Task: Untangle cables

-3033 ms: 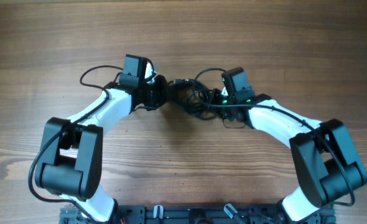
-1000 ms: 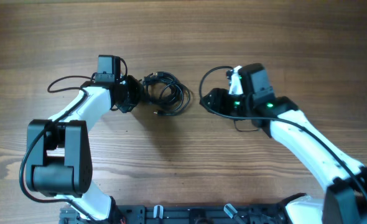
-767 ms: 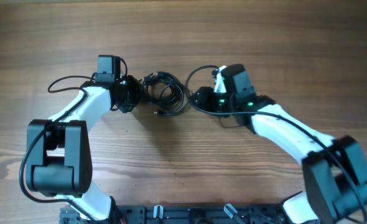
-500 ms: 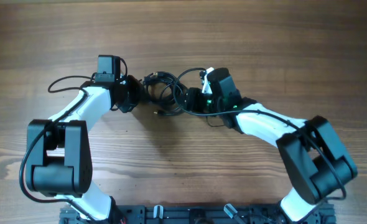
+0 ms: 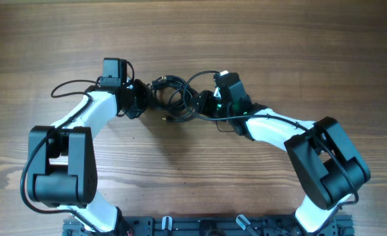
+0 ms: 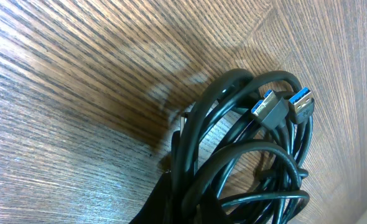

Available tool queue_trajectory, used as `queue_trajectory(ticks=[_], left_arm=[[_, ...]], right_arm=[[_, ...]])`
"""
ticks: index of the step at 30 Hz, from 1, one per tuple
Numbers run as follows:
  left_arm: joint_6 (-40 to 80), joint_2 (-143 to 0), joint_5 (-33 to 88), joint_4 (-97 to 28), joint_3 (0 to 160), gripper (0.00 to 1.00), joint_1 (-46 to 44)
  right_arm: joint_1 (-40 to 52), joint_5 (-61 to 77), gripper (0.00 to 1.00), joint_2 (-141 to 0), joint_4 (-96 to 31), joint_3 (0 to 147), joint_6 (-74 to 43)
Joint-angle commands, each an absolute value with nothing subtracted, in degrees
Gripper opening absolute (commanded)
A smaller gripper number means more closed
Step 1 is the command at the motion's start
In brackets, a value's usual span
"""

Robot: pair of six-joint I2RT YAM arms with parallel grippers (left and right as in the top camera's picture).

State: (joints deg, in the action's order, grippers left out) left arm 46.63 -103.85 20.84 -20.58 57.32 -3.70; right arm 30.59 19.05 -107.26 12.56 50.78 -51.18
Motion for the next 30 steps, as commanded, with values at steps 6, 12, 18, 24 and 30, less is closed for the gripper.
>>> queue_trajectory(ticks=[6, 12, 18, 24, 30], left_arm=[[47.18, -104.25, 21.63, -20.38, 57.01, 0.04, -4.01], [47.16, -104.25, 21.63, -20.38, 57.01, 0.04, -4.01], [47.16, -104.25, 21.63, -20.38, 57.01, 0.04, -4.01], [47.18, -104.25, 21.63, -20.38, 57.01, 0.04, -4.01], [47.18, -104.25, 21.63, -20.4, 57.01, 0.04, -4.01]], right_arm=[[32.25, 17.32, 0.34, -108.44, 12.84, 51.07, -51.42], [33.19, 14.74, 0.34, -108.44, 12.84, 51.07, -51.51], [33.58, 14.74, 0.34, -108.55, 12.95, 51.07, -51.66], [33.58, 15.03, 0.34, -111.59, 15.11, 51.07, -52.86], [33.58, 16.93, 0.29, -113.95, 17.21, 51.07, -52.93]])
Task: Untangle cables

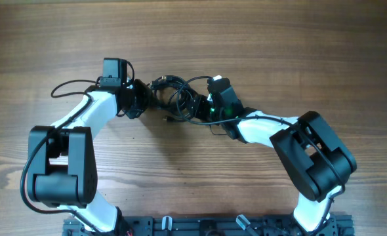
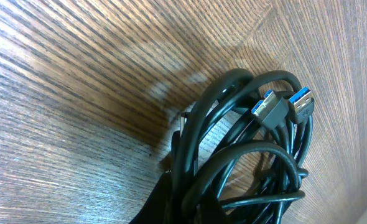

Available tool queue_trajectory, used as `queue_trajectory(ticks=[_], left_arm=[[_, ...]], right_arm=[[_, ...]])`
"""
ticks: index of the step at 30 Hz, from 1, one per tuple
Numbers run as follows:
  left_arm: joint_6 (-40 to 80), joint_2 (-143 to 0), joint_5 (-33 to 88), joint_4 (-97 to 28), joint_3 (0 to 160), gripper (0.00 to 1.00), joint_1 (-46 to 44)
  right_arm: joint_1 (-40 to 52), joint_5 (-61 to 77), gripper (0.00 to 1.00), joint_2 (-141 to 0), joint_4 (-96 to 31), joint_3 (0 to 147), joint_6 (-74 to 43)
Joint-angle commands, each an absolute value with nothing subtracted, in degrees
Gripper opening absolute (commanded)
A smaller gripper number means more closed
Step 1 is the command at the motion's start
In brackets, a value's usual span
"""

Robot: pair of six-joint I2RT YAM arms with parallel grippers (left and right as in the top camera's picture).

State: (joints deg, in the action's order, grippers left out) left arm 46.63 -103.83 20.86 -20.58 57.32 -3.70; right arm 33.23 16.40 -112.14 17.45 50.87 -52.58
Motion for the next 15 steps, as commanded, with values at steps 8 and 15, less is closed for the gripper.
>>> queue_trajectory(ticks=[8, 15], left_arm=[[47.18, -104.25, 21.63, -20.4, 57.01, 0.04, -4.01], [47.18, -104.25, 21.63, -20.4, 57.01, 0.04, -4.01]], right_arm=[[33.41, 22.55, 0.28, -113.91, 20.51, 51.09, -54.54], [33.52, 23.51, 0.41, -113.91, 19.92, 51.09, -54.22]])
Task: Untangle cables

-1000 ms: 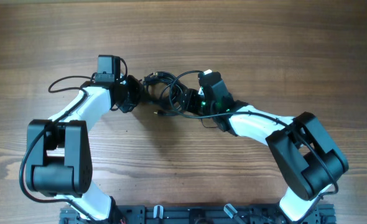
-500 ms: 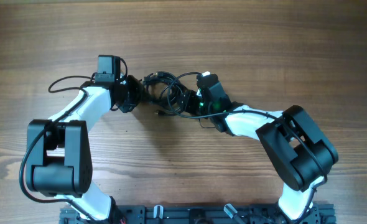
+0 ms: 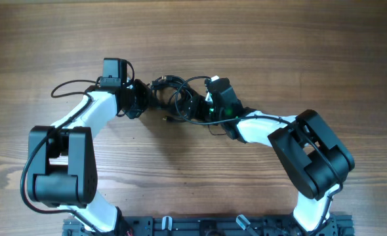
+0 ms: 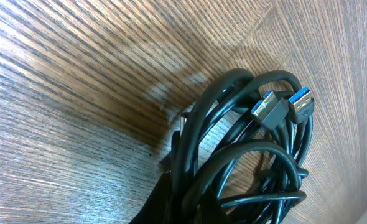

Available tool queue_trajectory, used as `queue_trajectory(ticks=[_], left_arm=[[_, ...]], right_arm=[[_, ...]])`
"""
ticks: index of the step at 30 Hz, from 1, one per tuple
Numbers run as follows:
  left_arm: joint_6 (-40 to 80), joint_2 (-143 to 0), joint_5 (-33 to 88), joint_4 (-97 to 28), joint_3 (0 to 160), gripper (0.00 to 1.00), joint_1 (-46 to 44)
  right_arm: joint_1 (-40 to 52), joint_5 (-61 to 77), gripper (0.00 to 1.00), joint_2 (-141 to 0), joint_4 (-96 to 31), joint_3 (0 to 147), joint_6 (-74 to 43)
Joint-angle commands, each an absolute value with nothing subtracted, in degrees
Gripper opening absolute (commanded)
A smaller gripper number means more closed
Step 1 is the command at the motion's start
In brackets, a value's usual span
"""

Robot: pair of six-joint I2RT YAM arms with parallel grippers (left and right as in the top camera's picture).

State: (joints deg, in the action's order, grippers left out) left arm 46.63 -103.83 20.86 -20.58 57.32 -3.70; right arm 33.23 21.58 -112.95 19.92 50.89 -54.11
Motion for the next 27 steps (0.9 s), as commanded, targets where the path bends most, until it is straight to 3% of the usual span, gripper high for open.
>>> queue_trajectory(ticks=[1, 3, 7, 10, 12, 18, 27], left_arm=[[47.16, -104.25, 21.63, -20.4, 57.01, 0.04, -4.01], [47.16, -104.25, 21.65, -20.4, 57.01, 0.04, -4.01], [47.18, -104.25, 21.65, -20.4, 57.01, 0.04, -4.01], [47.16, -104.25, 21.63, -20.38, 57.01, 0.04, -4.01], [47.16, -104.25, 21.63, -20.38, 57.01, 0.04, -4.01], [47.11, -104.25, 19.35, -20.49, 57.01, 0.04, -3.99], [47.13, -104.25, 19.16, -20.45, 57.01, 0.04, -4.01]], right_arm=[[33.52, 24.14, 0.41, -113.91, 20.05, 51.09, -54.22], [33.52, 24.49, 0.4, -113.91, 20.78, 51.09, -54.43], [33.52, 24.49, 0.26, -113.91, 22.98, 51.09, -54.13], [33.52, 24.56, 0.26, -113.91, 24.34, 51.09, -54.0], [33.47, 25.71, 0.04, -113.91, 24.43, 51.09, -52.66], [30.26, 30.3, 0.04, -109.62, 19.22, 51.09, -49.19], [20.47, 41.87, 0.04, -93.91, -7.05, 51.09, -32.25]])
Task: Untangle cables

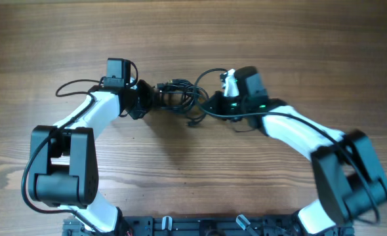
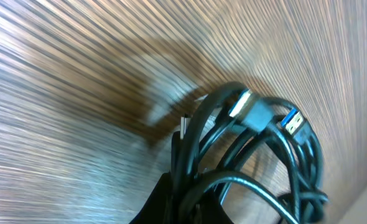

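Note:
A knot of black cables [image 1: 175, 94] lies at the middle of the table, pulled into a flat, narrow bundle. My left gripper [image 1: 147, 99] is shut on its left end; in the left wrist view several black strands [image 2: 193, 155] run straight into the jaws of that gripper [image 2: 186, 202]. Two USB plugs stick out of the loops, a pale one [image 2: 242, 104] and a blue one [image 2: 289, 119]. My right gripper [image 1: 210, 105] sits at the bundle's right end, with strands leading into it. Its fingers are hidden under the wrist.
The wooden table [image 1: 193, 170] surrounds the bundle. A thin cable loop [image 1: 210, 73] arches behind the right wrist, and a loose cable end [image 1: 192, 122] pokes out toward the front. The left arm's own wire [image 1: 72, 88] trails to the left.
My right arm has moved to the right and back, and the bundle is stretched thinner between the grippers. In the left wrist view the plugs have turned and shifted.
My left gripper held the left end of the knot at every moment. My right gripper stood at the right side, then pressed further into the loops, stayed there, and now sits further right with the knot drawn out.

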Available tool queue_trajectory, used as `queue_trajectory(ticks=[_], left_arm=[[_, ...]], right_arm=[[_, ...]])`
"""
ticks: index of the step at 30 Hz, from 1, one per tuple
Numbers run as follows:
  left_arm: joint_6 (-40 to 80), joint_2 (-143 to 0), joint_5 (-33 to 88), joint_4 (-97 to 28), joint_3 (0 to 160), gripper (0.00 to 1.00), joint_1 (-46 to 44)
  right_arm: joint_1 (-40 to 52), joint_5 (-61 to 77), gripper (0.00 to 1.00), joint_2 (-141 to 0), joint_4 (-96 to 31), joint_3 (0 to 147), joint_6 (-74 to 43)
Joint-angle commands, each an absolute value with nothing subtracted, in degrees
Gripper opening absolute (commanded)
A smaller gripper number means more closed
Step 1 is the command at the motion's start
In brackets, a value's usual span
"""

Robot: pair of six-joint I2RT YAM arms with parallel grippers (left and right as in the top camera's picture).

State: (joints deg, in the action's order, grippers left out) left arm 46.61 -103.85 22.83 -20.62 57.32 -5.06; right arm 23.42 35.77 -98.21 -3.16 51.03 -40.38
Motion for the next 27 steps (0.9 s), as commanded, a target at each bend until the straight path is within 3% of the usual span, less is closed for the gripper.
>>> queue_trajectory(ticks=[1, 10, 16, 18, 21, 24, 27], left_arm=[[47.11, -104.25, 19.14, -20.45, 57.01, 0.04, -4.01], [47.13, -104.25, 15.94, -20.75, 57.01, 0.04, -3.2], [47.13, -104.25, 17.76, -21.12, 57.01, 0.06, -0.82], [46.7, -104.25, 19.94, -21.06, 57.01, 0.27, -0.73], [43.46, -104.25, 21.78, -20.56, 57.01, 0.66, -0.73], [39.09, -104.25, 25.06, -19.51, 57.01, 0.86, -0.73], [34.98, -104.25, 30.72, -18.22, 57.01, 0.93, -0.73]], right_arm=[[19.66, 43.75, 0.04, -93.36, -8.34, 51.09, -31.11], [9.54, 66.24, 0.04, -92.38, -12.36, 51.09, -27.2], [7.86, 55.55, 0.04, -92.4, -18.5, 51.07, -23.51], [8.82, 50.85, 0.04, -92.4, -19.35, 51.07, -23.53], [10.72, 45.84, 0.04, -92.4, -19.33, 51.09, -23.57], [11.31, 43.48, 0.04, -92.4, -19.97, 51.09, -23.57], [11.29, 41.41, 0.04, -92.4, -21.91, 51.09, -23.53]])
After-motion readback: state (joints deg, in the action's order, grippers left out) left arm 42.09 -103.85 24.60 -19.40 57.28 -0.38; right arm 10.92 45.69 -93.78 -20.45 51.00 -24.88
